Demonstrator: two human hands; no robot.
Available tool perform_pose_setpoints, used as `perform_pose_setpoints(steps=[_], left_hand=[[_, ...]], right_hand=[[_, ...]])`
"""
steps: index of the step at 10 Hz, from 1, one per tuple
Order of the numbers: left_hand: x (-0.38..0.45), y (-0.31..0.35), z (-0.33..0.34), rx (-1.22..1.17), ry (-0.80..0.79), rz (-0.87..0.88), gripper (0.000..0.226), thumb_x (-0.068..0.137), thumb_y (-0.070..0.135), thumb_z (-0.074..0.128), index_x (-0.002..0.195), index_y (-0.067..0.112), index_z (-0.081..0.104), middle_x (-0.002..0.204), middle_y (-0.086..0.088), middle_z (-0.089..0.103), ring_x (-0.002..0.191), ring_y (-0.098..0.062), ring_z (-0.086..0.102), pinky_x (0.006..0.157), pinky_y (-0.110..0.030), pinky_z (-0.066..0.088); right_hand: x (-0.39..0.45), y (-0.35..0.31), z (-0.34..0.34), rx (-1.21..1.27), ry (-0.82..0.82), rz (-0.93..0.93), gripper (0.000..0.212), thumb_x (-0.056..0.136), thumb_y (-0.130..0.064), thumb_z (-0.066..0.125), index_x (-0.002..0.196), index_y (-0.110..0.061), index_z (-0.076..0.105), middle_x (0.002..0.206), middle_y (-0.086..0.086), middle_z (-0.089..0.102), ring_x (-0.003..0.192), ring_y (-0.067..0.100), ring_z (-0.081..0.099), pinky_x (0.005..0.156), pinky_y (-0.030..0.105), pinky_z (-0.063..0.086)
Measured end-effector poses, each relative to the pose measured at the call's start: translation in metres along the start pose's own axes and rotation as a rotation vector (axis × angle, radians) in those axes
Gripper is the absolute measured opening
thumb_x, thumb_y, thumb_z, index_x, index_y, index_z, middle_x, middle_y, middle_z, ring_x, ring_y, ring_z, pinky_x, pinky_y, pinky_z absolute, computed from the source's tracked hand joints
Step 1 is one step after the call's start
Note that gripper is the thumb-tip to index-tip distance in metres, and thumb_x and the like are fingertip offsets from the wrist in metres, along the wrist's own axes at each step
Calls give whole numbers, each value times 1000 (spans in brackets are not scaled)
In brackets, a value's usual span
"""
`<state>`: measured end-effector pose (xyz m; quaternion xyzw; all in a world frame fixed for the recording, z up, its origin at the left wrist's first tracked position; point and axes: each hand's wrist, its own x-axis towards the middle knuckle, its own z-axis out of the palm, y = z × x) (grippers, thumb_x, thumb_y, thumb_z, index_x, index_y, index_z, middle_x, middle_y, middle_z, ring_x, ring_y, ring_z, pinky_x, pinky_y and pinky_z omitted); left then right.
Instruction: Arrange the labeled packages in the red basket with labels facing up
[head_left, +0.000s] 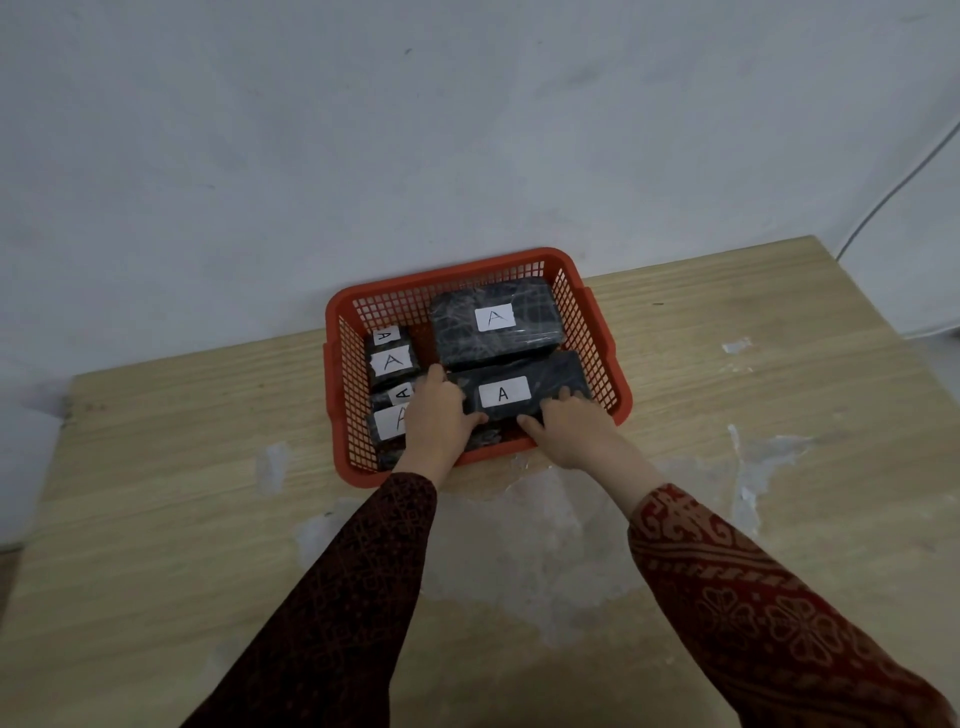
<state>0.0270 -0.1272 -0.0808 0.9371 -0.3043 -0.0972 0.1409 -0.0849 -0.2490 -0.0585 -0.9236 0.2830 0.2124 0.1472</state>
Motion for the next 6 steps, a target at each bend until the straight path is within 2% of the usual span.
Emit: perform_pose_setpoints(steps=[1,2,3,4,5,6], left_hand=[[-2,4,-3,68,-15,67,33,81,31,71,99,4,69,111,-13,60,101,-28,58,78,-35,48],[-7,1,-7,59,-42,114,35,87,35,62,109,8,67,113,-13,63,103,-28,59,80,-35,48],[-26,-2,-12,43,-199,124,49,95,48,41,129,16,58,130,-11,56,117,-27,54,89,-35,45],[-40,-2,-16,33,-363,95,55,98,49,28,143,20,41,152,-12,34,136,-28,36,109,-41,34],[-49,-10,-33,124,-403,96,58,99,50,23,148,20,28,159,-10,19,145,-28,18,118,-48,17],[-56,-18,-53,241,-340,121,59,99,49,27,150,20,24,159,-10,19,146,-28,16,118,-48,15]], right_hand=[[6,5,-7,37,-93,-35,64,97,-49,32,143,-5,26,153,24,25,141,38,24,116,47,24],[7,8,-10,41,-138,-42,68,97,-50,31,147,-6,16,156,25,16,145,37,16,119,46,18],[2,2,-17,-13,-218,-10,72,96,-54,25,149,-7,8,158,24,7,146,38,10,119,49,15],[-4,-3,-28,-121,-286,-1,74,95,-59,24,149,-9,12,158,21,13,144,36,17,117,48,20],[-14,-16,-59,-268,-247,-92,67,95,-53,35,147,-12,23,156,13,26,139,32,31,112,45,30],[-24,-27,-78,-276,-119,-205,66,96,-44,43,149,-15,17,158,12,19,143,32,22,114,48,25]])
